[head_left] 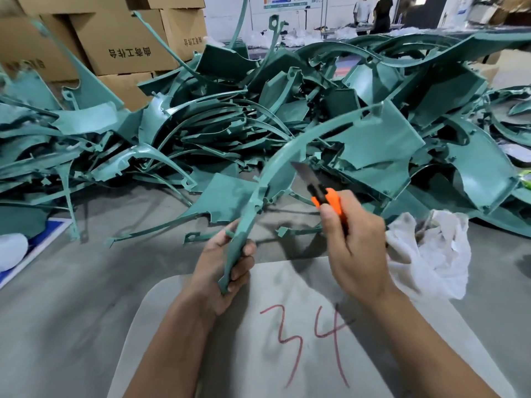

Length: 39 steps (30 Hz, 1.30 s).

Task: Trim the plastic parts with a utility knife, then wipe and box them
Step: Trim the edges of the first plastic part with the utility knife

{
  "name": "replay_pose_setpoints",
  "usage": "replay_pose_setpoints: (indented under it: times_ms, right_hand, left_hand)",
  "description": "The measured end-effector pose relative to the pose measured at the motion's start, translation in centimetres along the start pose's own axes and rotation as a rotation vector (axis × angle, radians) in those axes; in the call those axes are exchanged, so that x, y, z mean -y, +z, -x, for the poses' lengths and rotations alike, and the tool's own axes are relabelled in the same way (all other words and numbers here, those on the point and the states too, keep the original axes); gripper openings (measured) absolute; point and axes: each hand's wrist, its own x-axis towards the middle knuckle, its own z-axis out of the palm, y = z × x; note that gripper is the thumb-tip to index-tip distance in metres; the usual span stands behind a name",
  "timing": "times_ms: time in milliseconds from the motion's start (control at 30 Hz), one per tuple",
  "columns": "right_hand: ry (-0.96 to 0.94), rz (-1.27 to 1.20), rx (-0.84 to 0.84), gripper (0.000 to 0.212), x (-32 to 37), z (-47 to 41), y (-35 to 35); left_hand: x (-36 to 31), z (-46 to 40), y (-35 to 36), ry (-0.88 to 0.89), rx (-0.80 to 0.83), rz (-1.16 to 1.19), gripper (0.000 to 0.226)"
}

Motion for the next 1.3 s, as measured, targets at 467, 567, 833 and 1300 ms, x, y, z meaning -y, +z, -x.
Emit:
replay_pose_setpoints:
  times_ms: [467,567,833,1300]
  right_hand:
    - [0.005,0.225,0.125,0.027,1.0,0.5,1.1]
    - [0.020,0.293,0.142,0.027,1.1,0.6,1.1]
    - [0.046,0.123,0.249,0.032,1.1,0.7,0.9]
    - [-0.020,-0.039,0.185,0.030,1.3,0.8,0.9]
  left_hand:
    - [0.6,1.2,1.9,-0.381,0.347,0.207,0.022]
    - [0.8,1.0,1.8,-0.418,0.347,0.232,0.023]
    - [1.3,0.5,1.3,-0.383,0.322,0.260,0.028]
    - [1.3,-0.6,0.4,-0.176,0.197,0.316,0.030]
